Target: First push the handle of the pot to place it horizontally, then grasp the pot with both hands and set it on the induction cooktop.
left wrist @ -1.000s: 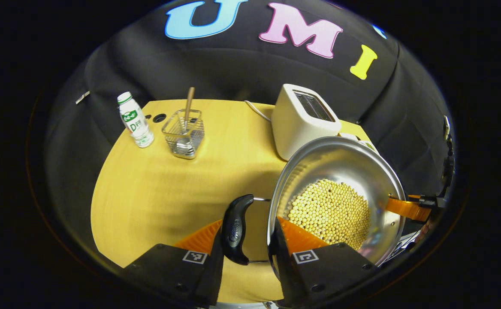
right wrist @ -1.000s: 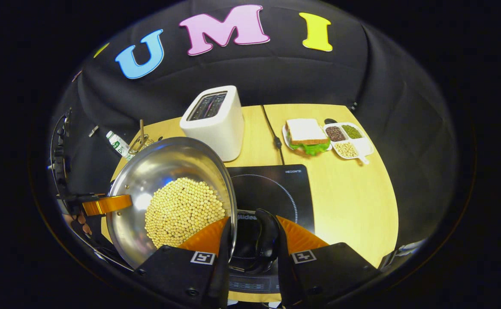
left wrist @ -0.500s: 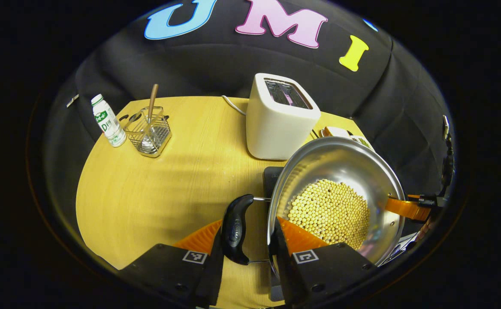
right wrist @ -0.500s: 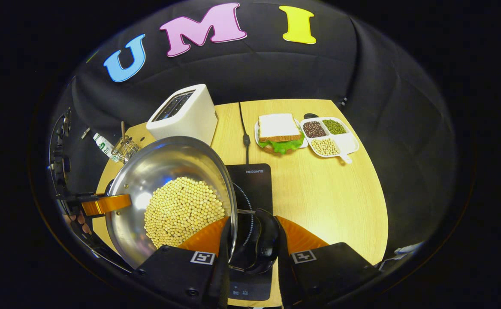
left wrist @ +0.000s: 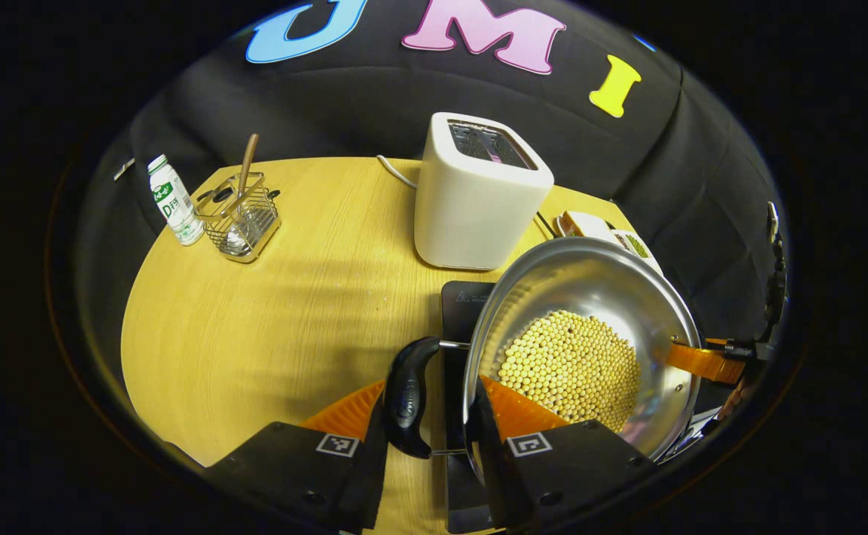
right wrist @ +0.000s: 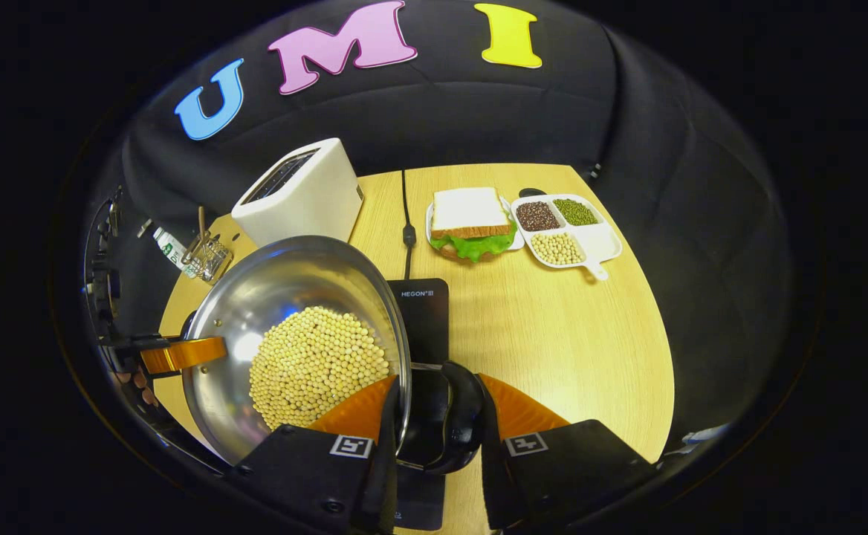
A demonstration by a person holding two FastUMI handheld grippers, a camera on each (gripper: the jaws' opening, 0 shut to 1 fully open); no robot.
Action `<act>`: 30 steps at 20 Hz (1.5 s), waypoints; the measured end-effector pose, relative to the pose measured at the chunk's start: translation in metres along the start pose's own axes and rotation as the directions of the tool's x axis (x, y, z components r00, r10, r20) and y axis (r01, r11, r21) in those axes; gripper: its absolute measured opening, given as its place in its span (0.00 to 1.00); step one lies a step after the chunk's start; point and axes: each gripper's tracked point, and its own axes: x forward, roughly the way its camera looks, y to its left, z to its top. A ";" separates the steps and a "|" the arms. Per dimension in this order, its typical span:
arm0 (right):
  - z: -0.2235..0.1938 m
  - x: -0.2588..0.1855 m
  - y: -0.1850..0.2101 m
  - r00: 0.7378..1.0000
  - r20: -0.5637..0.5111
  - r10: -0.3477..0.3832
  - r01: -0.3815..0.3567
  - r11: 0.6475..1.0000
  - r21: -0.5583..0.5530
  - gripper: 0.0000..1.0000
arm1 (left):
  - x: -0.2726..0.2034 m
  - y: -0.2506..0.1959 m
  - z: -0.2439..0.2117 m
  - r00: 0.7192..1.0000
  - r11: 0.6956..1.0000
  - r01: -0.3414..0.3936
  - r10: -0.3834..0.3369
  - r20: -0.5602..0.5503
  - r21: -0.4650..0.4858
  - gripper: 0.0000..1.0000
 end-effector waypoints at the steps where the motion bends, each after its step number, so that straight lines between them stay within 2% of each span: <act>1: -0.001 0.007 -0.001 1.000 0.005 0.006 -0.006 1.000 0.007 0.50 | -0.003 -0.001 0.006 1.000 1.000 -0.004 0.004 0.015 0.007 0.58; 2: -0.001 0.002 -0.001 1.000 0.006 0.007 -0.007 1.000 0.009 0.50 | -0.003 0.000 0.007 1.000 1.000 -0.006 0.005 0.015 0.014 0.59; 3: -0.002 0.001 -0.002 1.000 0.005 0.010 -0.010 1.000 0.016 0.46 | -0.003 -0.001 0.004 1.000 1.000 -0.008 0.008 0.020 0.021 0.59; 4: -0.005 0.004 -0.003 1.000 0.004 0.015 -0.015 1.000 0.022 0.50 | -0.004 -0.001 0.004 1.000 1.000 -0.012 0.011 0.018 0.023 0.58; 14: -0.005 0.005 -0.005 0.999 0.010 0.040 -0.040 0.998 0.044 0.49 | -0.002 0.000 0.008 1.000 1.000 -0.021 0.021 0.007 0.007 0.58; 18: -0.006 0.004 -0.006 0.999 0.017 0.041 -0.042 0.998 0.055 0.53 | -0.001 0.001 0.010 1.000 1.000 -0.023 0.023 -0.002 -0.009 0.59; 19: -0.006 0.003 -0.007 0.999 0.018 0.040 -0.041 0.998 0.055 0.58 | -0.001 0.001 0.009 1.000 1.000 -0.024 0.024 -0.005 -0.013 0.59; 20: -0.007 0.003 -0.007 0.999 0.020 0.040 -0.041 0.998 0.054 0.51 | -0.001 0.001 0.009 1.000 1.000 -0.025 0.025 -0.007 -0.016 0.59; 21: -0.007 0.003 -0.007 0.999 0.021 0.039 -0.040 0.998 0.056 0.56 | -0.001 0.001 0.010 1.000 0.999 -0.028 0.028 -0.010 -0.018 0.60; 23: -0.009 0.001 -0.008 0.999 0.020 0.042 -0.044 0.996 0.073 0.58 | 0.000 -0.001 0.008 0.999 0.999 -0.027 0.026 -0.021 -0.017 0.62; 25: -0.010 -0.001 -0.008 0.999 0.019 0.045 -0.047 0.994 0.096 0.63 | 0.001 -0.005 0.003 0.999 1.000 -0.025 0.025 -0.021 -0.014 0.69; 26: -0.010 -0.002 -0.008 0.999 0.019 0.050 -0.052 0.993 0.107 0.73 | 0.000 -0.008 0.004 1.000 1.000 -0.019 0.019 -0.018 -0.015 0.71; 27: -0.010 -0.004 -0.009 0.999 0.020 0.039 -0.041 0.993 0.112 0.80 | -0.002 -0.008 0.004 1.000 1.000 -0.024 0.024 -0.013 -0.014 0.86; 28: -0.010 -0.005 -0.013 0.999 0.025 0.032 -0.035 0.993 0.115 0.99 | -0.004 -0.008 0.005 1.000 1.000 -0.024 0.024 -0.004 -0.015 0.98; 30: -0.007 -0.009 -0.017 0.999 0.044 0.015 -0.020 0.992 0.122 0.99 | -0.011 -0.005 0.009 0.999 0.999 -0.040 0.040 0.009 -0.006 0.96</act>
